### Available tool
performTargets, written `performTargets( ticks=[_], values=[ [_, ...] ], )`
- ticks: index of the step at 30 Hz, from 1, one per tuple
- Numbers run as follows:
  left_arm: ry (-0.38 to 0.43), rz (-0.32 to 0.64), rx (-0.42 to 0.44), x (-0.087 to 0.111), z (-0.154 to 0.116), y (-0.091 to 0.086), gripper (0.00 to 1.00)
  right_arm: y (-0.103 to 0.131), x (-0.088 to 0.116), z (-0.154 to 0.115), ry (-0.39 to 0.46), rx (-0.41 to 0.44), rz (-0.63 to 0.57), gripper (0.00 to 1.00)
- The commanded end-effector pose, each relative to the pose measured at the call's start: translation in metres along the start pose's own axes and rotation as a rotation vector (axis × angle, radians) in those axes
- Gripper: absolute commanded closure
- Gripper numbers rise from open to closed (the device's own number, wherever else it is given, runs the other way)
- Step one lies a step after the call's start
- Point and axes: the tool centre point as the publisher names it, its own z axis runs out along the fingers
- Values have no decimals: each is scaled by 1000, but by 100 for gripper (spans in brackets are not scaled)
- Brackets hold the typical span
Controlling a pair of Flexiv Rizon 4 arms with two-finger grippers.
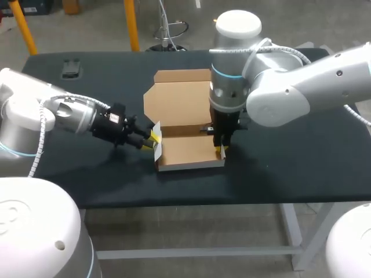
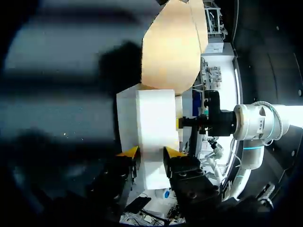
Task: Assemble the packaging by folding the flat box into shape, placing the metal phone stand inside, and closing the box properly
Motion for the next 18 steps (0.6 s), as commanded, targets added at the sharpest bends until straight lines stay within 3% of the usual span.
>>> performTargets(
  ticks=[1,18],
  values=[
    [-36,0,0,6,4,0,61,2,1,0,-3,6,-1,100],
    [-245,-19,29,6,15,-4,58,2,1,0,-3,6,-1,100]
  ],
)
